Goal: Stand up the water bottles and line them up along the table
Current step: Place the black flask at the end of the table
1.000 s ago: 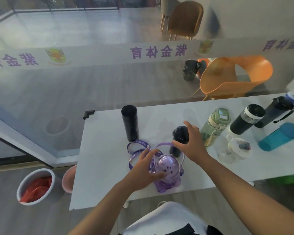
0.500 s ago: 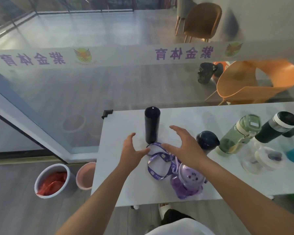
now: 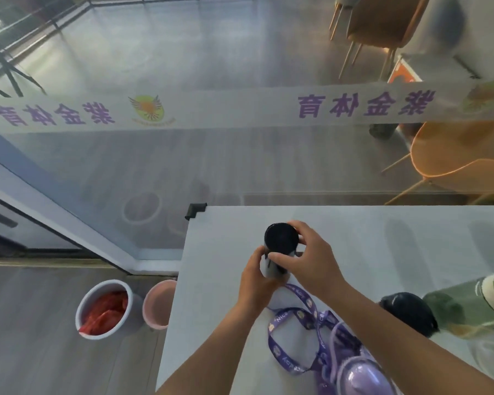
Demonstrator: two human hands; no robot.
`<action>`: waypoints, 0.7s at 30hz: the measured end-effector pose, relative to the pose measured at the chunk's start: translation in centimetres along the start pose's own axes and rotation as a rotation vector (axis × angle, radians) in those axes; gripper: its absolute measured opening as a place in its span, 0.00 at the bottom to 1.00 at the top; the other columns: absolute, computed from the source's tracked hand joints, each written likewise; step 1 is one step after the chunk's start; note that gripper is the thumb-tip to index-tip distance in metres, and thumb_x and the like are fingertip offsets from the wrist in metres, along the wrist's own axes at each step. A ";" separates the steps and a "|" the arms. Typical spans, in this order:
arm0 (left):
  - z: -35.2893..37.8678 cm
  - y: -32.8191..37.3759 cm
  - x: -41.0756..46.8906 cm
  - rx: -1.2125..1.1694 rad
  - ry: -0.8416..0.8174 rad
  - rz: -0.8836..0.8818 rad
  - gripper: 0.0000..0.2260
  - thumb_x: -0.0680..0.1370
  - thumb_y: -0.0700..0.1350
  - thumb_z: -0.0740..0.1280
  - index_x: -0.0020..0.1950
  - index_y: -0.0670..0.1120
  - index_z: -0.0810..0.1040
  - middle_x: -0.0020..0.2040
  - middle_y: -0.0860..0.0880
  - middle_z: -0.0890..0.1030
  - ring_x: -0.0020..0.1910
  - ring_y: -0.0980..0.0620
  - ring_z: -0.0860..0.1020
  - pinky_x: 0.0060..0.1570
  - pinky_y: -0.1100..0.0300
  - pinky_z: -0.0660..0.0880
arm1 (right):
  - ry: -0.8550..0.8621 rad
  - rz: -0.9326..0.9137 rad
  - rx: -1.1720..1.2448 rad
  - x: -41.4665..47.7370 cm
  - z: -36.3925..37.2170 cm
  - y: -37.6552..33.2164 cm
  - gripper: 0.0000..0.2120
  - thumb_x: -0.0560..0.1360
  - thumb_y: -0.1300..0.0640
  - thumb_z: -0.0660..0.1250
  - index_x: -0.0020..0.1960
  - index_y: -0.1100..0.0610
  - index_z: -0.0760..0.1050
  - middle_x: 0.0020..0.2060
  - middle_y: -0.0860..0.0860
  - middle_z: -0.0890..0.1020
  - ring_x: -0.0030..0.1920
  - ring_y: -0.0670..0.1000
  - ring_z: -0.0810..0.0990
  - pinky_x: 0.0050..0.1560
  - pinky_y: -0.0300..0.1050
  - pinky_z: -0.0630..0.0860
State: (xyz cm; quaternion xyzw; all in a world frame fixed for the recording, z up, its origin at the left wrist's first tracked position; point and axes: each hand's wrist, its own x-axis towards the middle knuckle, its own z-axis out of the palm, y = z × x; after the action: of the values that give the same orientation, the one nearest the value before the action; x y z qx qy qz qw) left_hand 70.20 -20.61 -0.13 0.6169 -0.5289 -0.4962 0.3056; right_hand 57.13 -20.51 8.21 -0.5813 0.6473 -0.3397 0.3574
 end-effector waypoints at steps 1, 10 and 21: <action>-0.1 -0.1 0.3 -0.021 0.006 0.000 0.22 0.68 0.46 0.78 0.58 0.58 0.74 0.52 0.58 0.82 0.50 0.59 0.80 0.47 0.65 0.76 | 0.003 -0.011 0.011 0.5 0.2 -0.1 0.26 0.64 0.50 0.77 0.59 0.41 0.70 0.53 0.44 0.78 0.54 0.46 0.77 0.52 0.42 0.79; -6.9 0.1 5.3 -0.119 0.186 0.053 0.23 0.71 0.40 0.77 0.60 0.60 0.76 0.54 0.58 0.83 0.55 0.57 0.81 0.56 0.56 0.80 | -0.095 -0.058 0.158 6.0 4.6 -3.9 0.36 0.65 0.48 0.77 0.70 0.44 0.67 0.63 0.42 0.74 0.62 0.41 0.72 0.61 0.43 0.74; -15.3 -0.6 14.0 -0.083 0.271 0.010 0.23 0.70 0.39 0.77 0.62 0.52 0.75 0.53 0.55 0.81 0.53 0.56 0.78 0.44 0.75 0.72 | -0.415 0.316 -0.498 4.4 11.4 4.9 0.41 0.71 0.35 0.66 0.77 0.42 0.50 0.78 0.49 0.53 0.77 0.54 0.51 0.73 0.55 0.57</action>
State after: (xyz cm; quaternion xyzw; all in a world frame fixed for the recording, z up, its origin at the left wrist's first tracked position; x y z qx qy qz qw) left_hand 84.05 -36.08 0.19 0.6625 -0.4650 -0.4283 0.4017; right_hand 64.11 -24.74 -2.10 -0.5999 0.7057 0.0134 0.3767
